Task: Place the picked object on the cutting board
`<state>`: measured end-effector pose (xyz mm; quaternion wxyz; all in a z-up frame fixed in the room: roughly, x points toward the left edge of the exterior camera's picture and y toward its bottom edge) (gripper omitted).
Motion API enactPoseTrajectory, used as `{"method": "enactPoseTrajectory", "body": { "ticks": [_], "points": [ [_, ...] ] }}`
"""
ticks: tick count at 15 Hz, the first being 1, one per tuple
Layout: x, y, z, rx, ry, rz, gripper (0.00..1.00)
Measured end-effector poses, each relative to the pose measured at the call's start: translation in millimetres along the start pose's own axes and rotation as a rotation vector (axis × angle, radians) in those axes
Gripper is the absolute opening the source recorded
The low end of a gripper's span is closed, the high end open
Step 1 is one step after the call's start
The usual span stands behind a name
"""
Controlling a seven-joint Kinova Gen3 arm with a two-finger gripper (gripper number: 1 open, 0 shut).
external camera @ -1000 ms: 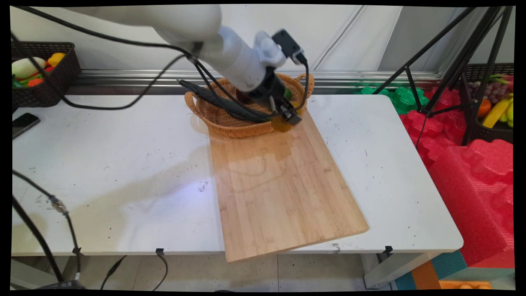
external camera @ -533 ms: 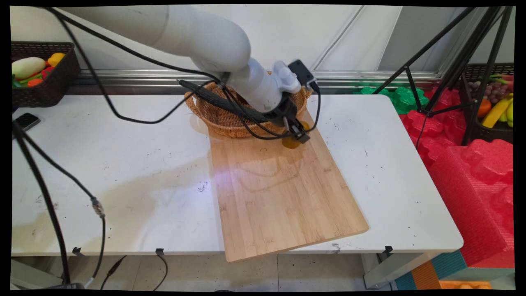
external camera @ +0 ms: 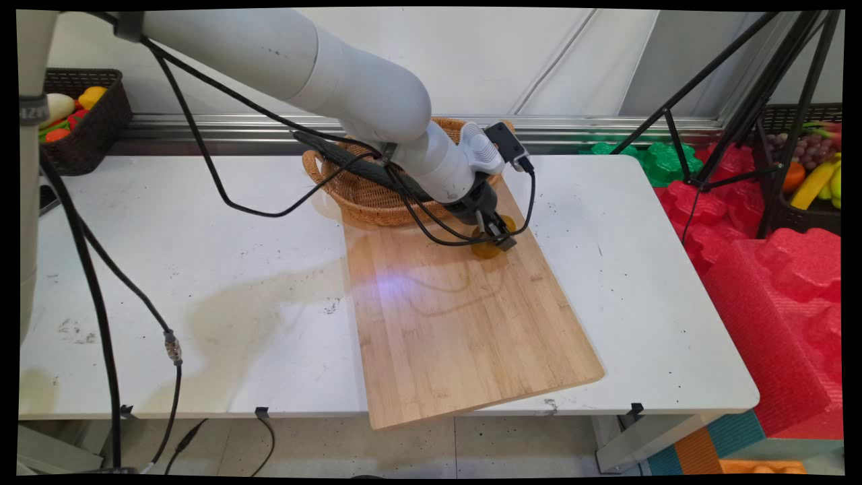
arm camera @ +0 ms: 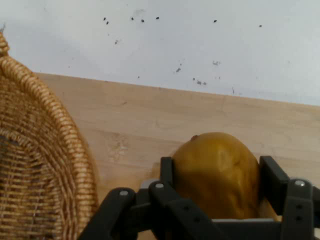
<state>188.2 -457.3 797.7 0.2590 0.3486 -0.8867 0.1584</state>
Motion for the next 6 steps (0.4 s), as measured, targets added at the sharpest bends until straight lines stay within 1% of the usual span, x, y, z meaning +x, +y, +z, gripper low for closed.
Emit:
{"method": "enactPoseTrajectory", "body": {
  "ticks": [1,2,6],
  "points": [
    [-0.3,1.6,1.7,-0.002,0.0,0.0,0.0],
    [-1.3,3.3,2.9,-0.006,-0.002,-0.001,1.0],
    [-1.9,9.7,2.5,-0.01,0.002,-0.001,1.0]
  ]
}}
